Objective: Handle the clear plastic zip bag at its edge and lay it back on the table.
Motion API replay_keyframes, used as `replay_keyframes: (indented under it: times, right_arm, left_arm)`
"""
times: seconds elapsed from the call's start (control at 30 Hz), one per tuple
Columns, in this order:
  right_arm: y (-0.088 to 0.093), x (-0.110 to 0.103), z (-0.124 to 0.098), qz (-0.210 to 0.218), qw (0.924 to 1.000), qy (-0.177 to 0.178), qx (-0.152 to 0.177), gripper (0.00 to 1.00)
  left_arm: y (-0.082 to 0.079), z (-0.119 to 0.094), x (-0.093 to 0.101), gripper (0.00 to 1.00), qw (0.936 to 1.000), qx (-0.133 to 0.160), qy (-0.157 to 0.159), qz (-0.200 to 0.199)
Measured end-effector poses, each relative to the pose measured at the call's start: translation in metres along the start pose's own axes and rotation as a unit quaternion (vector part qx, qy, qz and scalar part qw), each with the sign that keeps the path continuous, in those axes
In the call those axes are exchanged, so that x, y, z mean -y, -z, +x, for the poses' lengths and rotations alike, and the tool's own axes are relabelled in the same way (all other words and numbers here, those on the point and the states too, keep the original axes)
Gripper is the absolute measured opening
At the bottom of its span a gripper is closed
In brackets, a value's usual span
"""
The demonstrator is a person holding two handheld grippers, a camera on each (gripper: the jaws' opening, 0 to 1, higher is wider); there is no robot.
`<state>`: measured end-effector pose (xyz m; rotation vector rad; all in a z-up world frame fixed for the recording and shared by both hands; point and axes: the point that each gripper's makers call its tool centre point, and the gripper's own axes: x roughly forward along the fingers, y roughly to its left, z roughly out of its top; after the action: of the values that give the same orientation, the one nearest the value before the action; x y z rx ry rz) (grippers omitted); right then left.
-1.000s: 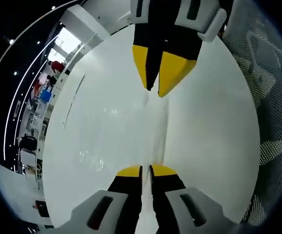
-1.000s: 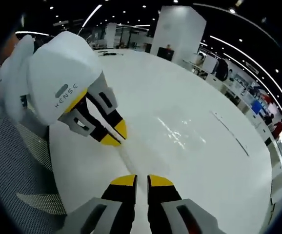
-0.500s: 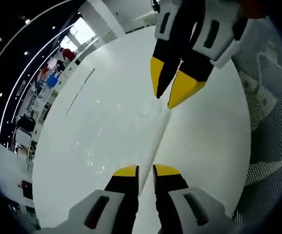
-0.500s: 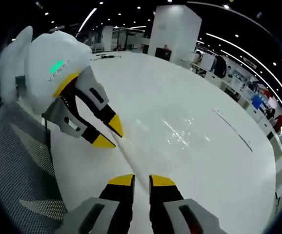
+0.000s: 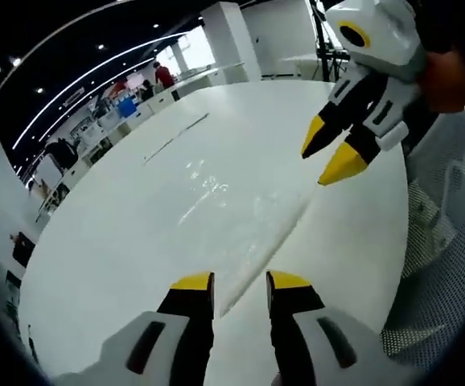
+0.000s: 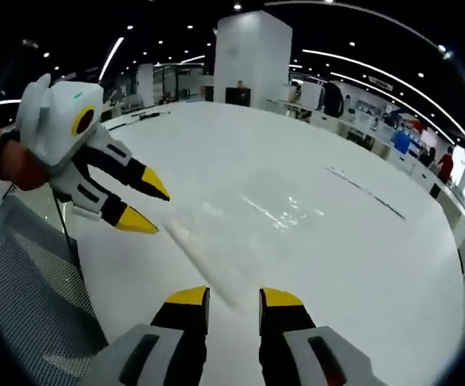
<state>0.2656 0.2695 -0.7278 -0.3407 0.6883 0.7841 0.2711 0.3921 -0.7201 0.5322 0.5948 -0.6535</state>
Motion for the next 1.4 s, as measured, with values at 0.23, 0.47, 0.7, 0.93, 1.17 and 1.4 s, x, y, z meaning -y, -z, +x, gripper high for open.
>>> replay_keyframes:
  times: [0.23, 0.47, 0.7, 0.93, 1.17, 1.4]
  right_arm:
    - [0.009, 0.003, -0.013, 0.036, 0.9992, 0.01, 0.011, 0.27]
    - [0.012, 0.006, -0.022, 0.05, 0.9982, 0.019, 0.025, 0.33]
    - [0.018, 0.012, -0.031, 0.061, 0.9972, 0.026, 0.035, 0.39]
    - [0.019, 0.017, -0.046, 0.064, 0.9959, 0.037, 0.053, 0.45]
    - [0.024, 0.019, -0.056, 0.064, 0.9952, 0.039, 0.063, 0.5]
    - [0.021, 0.024, -0.064, 0.074, 0.9931, 0.038, 0.083, 0.57]
  left_arm:
    - [0.012, -0.003, -0.005, 0.38, 0.9988, 0.001, -0.001, -0.048]
    - [0.013, -0.01, 0.0, 0.47, 0.9978, 0.008, -0.008, -0.065]
    - [0.009, -0.021, 0.002, 0.51, 0.9954, 0.022, -0.011, -0.092]
    - [0.009, -0.03, 0.005, 0.56, 0.993, 0.032, -0.016, -0.113]
    - [0.005, -0.039, 0.005, 0.6, 0.9887, 0.047, -0.022, -0.141]
    - [0.003, -0.044, 0.002, 0.63, 0.9856, 0.055, -0.031, -0.157]
